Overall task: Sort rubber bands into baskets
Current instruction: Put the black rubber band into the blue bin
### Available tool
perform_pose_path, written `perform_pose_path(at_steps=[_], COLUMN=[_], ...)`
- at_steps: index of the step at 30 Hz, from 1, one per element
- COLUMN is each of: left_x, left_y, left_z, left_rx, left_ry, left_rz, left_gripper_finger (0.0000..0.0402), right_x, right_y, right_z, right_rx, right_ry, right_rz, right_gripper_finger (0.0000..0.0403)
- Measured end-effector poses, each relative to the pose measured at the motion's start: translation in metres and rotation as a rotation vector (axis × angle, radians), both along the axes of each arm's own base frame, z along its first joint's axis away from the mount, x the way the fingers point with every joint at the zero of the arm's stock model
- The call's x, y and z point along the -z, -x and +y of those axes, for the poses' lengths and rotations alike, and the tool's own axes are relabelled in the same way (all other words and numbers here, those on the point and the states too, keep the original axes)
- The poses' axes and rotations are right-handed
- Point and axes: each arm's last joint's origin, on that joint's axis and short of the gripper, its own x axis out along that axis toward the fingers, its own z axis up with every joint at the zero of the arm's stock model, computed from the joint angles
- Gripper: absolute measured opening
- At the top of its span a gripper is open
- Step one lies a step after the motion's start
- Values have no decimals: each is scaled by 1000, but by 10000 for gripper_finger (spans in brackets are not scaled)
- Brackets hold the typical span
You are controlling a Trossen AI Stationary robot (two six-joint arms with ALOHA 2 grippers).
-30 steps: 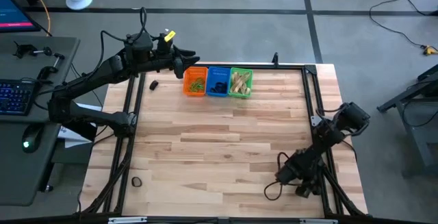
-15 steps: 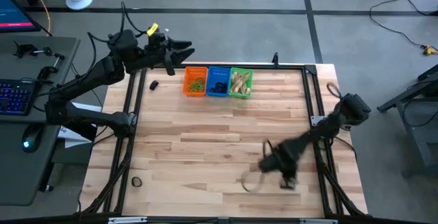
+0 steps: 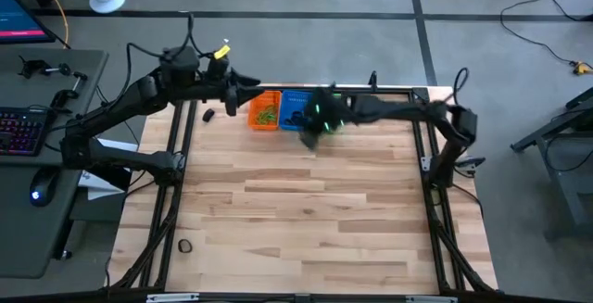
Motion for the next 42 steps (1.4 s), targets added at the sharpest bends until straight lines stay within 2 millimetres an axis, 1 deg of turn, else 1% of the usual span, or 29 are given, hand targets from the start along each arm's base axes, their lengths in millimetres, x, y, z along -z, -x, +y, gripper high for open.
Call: perform_pose_path(at_steps=[3,5,7,9,11,13,15,19,22,25,29,32,35,39,42], left_x=[5,8,11,14,16,18,21,22,23,25,34,56,89,136,171], left_y=[1,2,3,4,5,6,7,8,9,7,1,-6,-15,-28,-23], left_z=[-1,-1,-1,-1,-2,-2,-2,-1,-1,0,5,13,32,71,107], left_rx=[1,2,-7,-13,-14,-23,-44,-87,-98,-96,-150,-281,-378,-427,-481], left_ry=[20,26,35,52,64,83,89,82,66,60,97,184,262,342,393], left_rz=[48,83,108,137,160,183,208,234,243,256,324,482,711,953,1113], left_gripper_finger=[207,207,207,207,207,207,207,207,207,207,207,207,207,207,207], right_x=[2,6,13,23,33,40,38,30,24,19,16,0,-17,-45,-65], right_y=[-14,-25,-36,-45,-51,-54,-54,-50,-44,-40,-29,-14,0,19,29], right_z=[-39,-57,-70,-80,-90,-98,-106,-118,-126,-133,-139,-142,-146,-145,-138], right_rx=[94,130,155,180,211,227,240,226,210,175,145,125,134,156,155], right_ry=[13,12,3,-11,-37,-58,-71,-55,-92,-141,-178,-156,-146,-124,-113], right_rz=[-66,-79,-68,-20,41,97,135,157,159,134,159,180,176,134,114], right_gripper_finger=[1,1,1,7,26,57,95,181,231,261,270,270,270,270,270])
